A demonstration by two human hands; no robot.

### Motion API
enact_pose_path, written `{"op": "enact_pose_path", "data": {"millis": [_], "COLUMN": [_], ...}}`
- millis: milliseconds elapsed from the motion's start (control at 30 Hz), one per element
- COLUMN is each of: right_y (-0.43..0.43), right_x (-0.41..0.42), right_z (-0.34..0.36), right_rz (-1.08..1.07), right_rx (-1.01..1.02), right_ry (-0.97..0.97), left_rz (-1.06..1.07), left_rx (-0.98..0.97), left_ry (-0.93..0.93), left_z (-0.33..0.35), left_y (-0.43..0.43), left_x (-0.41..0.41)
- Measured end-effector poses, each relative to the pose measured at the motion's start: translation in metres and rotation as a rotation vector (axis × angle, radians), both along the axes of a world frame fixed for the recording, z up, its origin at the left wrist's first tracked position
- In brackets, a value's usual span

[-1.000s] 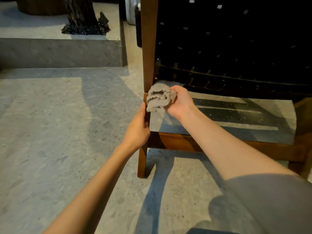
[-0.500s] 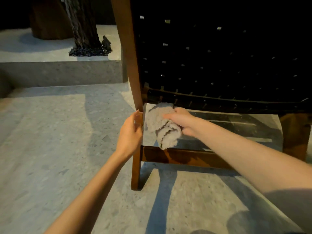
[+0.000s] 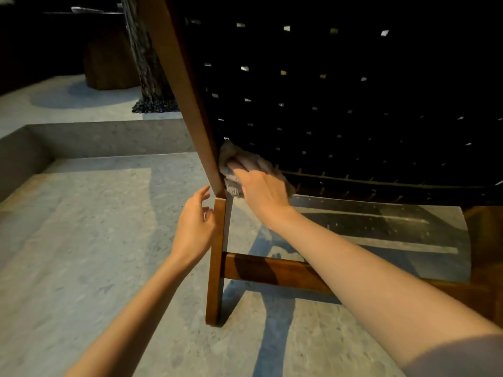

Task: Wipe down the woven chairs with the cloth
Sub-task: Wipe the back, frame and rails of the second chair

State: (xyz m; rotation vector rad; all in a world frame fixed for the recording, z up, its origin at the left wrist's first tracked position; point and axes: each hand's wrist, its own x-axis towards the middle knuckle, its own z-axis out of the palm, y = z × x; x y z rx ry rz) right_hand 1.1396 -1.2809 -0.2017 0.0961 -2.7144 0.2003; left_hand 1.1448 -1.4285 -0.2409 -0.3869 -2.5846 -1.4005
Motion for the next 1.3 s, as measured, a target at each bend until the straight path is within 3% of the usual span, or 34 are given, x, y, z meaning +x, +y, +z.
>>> {"op": "enact_pose_path", "data": {"millis": [167, 500, 633, 933, 1100, 1200, 1300], "right_y": [0.012, 0.119, 0.177, 0.305, 0.316, 0.29, 0.26], "right_x": [0.008, 0.077, 0.108, 0.191, 0.199, 0.2, 0.192], "right_z": [-0.002, 0.0, -0.004, 0.006, 0.016, 0.018, 0.007], "right_rz": [-0.019, -0.178, -0.226, -0.508, -0.713, -0.623, -0.35], "right_rx": [0.185, 0.274, 0.225, 0.2, 0.072, 0.088, 0.099], "right_ry": [-0.024, 0.027, -0.099, -0.172, -0.239, -0.101, 0.015], "left_rz": [-0.028, -0.123, -0.267, -0.368, -0.361, -0.334, -0.282], "left_rx": [-0.063, -0.237, -0.278, -0.43, -0.54, -0.594, -0.684], "left_ry": [-0.004, 0.152, 0.221, 0.154, 0.114, 0.144, 0.166], "left_z": [0.007, 0.023, 0.033, 0.061, 0.058, 0.052, 0.048], "left_y": [0.016, 0.097, 0.143, 0.244, 0.267, 0.265, 0.261], "left_x": [0.007, 0.037, 0.05, 0.083, 0.1, 0.103, 0.102]}}
